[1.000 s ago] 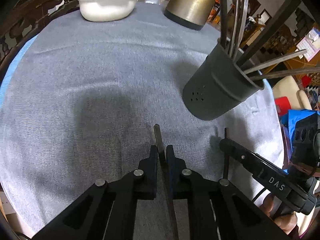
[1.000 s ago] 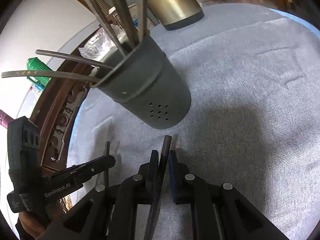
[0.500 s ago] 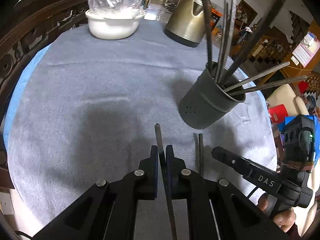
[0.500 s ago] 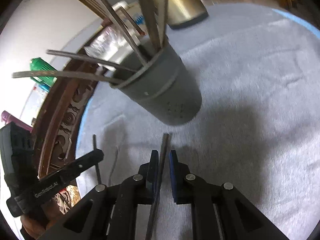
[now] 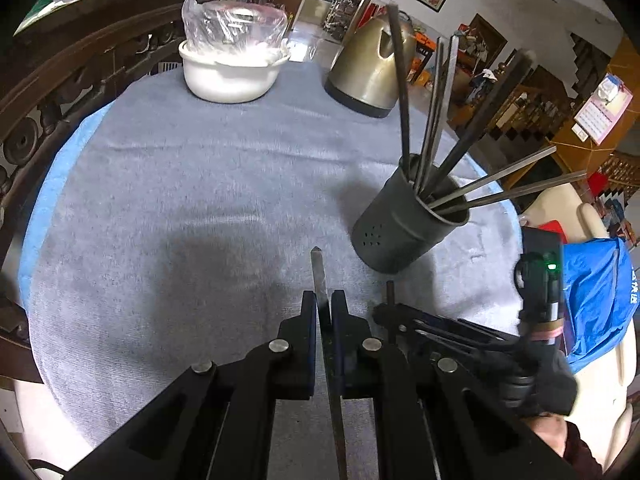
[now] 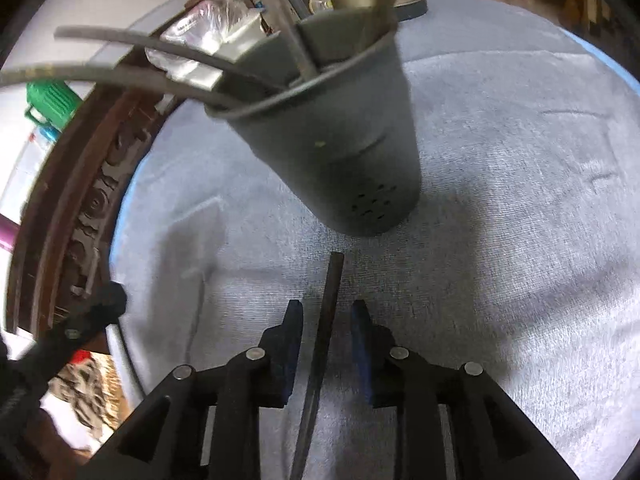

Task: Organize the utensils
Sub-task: 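Lift the chopsticks toward the grey cup with the left tool while the right tool follows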

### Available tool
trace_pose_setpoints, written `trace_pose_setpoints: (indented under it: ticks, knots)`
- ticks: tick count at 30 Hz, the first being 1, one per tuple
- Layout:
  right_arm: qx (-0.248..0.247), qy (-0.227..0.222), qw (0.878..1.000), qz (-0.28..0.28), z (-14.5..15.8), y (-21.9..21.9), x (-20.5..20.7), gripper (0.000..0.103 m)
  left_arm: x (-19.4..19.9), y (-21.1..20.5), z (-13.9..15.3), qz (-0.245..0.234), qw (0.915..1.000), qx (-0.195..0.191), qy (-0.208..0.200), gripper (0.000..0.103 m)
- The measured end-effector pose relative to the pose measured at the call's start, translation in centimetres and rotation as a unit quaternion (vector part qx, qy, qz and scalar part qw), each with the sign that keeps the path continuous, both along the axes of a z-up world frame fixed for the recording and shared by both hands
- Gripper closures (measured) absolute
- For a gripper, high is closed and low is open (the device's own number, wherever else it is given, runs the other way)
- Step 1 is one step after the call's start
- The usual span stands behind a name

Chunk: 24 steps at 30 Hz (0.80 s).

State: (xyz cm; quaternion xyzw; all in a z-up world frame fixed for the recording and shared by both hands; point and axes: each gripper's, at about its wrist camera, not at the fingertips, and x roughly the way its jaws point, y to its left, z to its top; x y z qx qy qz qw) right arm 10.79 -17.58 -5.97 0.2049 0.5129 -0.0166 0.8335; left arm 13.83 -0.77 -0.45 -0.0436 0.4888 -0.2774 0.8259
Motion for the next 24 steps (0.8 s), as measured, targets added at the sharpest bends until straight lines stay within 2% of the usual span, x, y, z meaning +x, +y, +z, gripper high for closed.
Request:
trace_pose_setpoints:
  ticks: [1, 2, 3, 9, 15, 17, 21, 24]
  knots:
    - [-0.011, 0.000, 1.000, 0.004, 0.0, 0.2, 0.1, 0.078, -0.1, 0.0, 0.1, -0.001, 1.0000, -0.001, -0.001, 0.095]
    - [-0.034, 0.002, 0.999, 0.010, 0.0, 0.6, 0.3, 0.087, -0.3, 0.2, 0.2, -0.001, 1.0000, -0.003, -0.001, 0.095]
    - [-0.038, 0.001, 0.999, 0.014, 0.0, 0.7, 0.4, 0.091, -0.4, 0.1, 0.3, -0.001, 1.0000, -0.005, -0.002, 0.095]
    - [0.000, -0.020, 1.000, 0.022, 0.0, 0.0, -0.2, 0.096, -1.3, 0.6, 1.9, -0.002, 0.9998, -0.017, -0.014, 0.096]
    - [0.028, -0.081, 0.996, 0.035, 2.5, -0.4, -1.4, 0.096, -2.0, 0.9, 3.6, -0.006, 0.9990, -0.028, -0.035, 0.096]
    - [0.024, -0.084, 0.996, 0.035, 3.1, -0.5, -1.8, 0.096, -1.9, 0.8, 3.7, -0.007, 0.9991, -0.022, -0.036, 0.096]
    - [0.023, -0.084, 0.996, 0.035, 3.0, -0.6, -2.4, 0.096, -0.4, 1.8, 1.4, 0.023, 0.9995, -0.014, 0.016, 0.096]
    - [0.030, -0.073, 0.996, 0.030, 2.3, -0.9, -2.6, 0.096, 1.0, 2.8, -1.1, 0.053, 0.9962, -0.007, 0.068, 0.096]
